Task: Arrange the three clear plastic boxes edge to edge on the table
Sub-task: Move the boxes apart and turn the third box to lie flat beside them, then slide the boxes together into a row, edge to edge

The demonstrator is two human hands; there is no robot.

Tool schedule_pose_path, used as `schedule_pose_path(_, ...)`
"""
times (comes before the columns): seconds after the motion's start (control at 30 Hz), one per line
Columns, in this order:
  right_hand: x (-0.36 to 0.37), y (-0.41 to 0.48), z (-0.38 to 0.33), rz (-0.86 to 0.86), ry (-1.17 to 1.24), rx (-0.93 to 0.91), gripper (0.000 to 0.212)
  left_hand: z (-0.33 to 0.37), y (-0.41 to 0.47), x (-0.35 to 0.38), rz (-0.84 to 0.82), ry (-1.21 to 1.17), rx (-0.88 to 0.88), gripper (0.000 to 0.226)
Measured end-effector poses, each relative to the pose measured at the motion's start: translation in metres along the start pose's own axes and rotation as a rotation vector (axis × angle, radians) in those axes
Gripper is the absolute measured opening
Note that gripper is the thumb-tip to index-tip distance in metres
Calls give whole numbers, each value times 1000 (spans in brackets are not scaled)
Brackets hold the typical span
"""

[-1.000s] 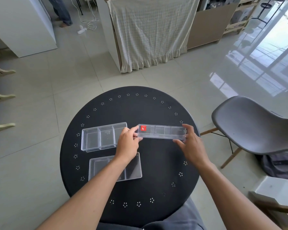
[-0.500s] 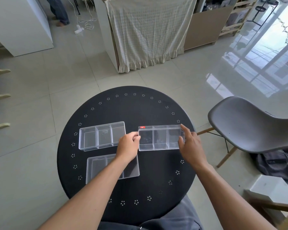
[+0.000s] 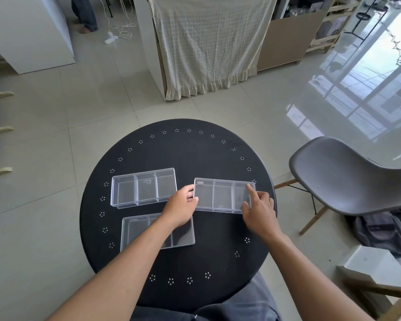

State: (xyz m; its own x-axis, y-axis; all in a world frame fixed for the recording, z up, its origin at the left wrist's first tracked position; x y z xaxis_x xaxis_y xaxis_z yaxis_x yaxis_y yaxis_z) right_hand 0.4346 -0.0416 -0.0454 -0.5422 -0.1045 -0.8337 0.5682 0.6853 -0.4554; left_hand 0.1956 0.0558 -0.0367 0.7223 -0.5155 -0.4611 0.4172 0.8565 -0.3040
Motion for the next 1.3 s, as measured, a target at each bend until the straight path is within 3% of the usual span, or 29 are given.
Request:
schedule_pose_path(0.13,-7,-3,-9,68,1,23,59,-2,0,-16,62,-26,44,50)
schedule_pose_path(0.27,-7,-11,-37,138,41,-89,54,-12,-8,-50,195,65,83,44)
schedule_pose_path(0.57,40,-37,-133,-24,-8,-414,47,-64,-46,-126,301,396,44,48)
schedule_pose_path(0.77,75,-49,-171,-154,-197,-555,50,-88,-67,-143,246,454,9,52)
schedule_pose_path(1.3,87,-2,-228,-24,-435,-517,66,-97,1,-167,162,525,-24,62)
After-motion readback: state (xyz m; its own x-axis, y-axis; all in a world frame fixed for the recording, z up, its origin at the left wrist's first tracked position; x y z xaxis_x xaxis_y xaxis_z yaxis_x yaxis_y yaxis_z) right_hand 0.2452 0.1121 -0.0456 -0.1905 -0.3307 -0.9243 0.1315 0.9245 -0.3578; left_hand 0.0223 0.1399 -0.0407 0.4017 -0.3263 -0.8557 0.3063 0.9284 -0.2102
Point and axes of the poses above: each hand's wrist, its own y-axis towards the middle knuckle, its own x-axis out of the palm, z = x × y, the point moved 1 cm from there along y, towards the middle knuckle, and after that the axes turned 13 degrees about x, right-handed, at the moved point
